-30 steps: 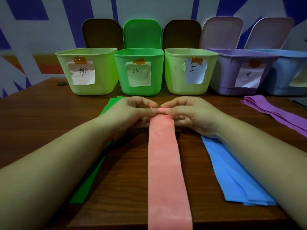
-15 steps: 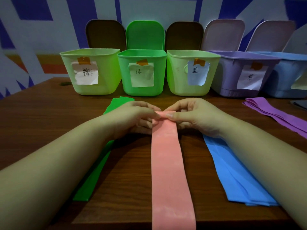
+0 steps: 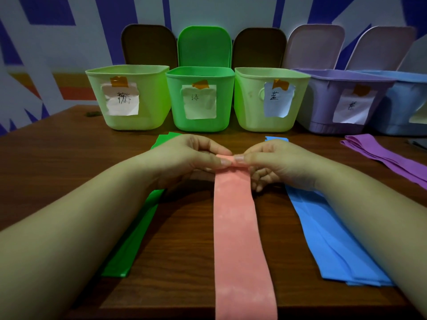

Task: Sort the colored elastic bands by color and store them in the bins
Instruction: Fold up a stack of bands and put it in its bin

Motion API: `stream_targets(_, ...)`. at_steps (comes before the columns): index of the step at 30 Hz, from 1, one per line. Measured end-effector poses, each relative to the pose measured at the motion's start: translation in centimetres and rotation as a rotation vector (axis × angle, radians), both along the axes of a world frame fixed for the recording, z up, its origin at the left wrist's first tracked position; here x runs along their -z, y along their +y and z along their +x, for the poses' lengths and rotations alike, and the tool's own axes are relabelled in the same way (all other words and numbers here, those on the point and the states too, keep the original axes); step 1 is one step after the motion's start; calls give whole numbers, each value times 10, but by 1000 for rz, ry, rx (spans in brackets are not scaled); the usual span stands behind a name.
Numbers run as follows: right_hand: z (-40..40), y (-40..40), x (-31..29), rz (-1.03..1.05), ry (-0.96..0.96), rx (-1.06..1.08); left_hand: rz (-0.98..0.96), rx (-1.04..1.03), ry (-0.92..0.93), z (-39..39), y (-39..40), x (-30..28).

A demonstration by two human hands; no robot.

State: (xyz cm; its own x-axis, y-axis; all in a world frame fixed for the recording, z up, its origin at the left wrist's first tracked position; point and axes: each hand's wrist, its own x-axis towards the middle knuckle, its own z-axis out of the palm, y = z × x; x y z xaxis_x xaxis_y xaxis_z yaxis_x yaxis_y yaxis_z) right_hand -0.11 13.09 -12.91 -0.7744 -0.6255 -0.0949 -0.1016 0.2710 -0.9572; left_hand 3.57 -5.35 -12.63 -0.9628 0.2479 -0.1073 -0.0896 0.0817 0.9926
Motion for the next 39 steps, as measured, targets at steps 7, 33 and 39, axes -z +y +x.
stream_targets(7,-2,6,-1,59,44,-86,-7,44,-83,2,0,-2)
stream_targets(33,-1,-2,3,10,115,60,-334,-26,246,0,5,1)
stream_targets(39,-3,3,2,-48,236,88,-324,-66,244,-4,4,5)
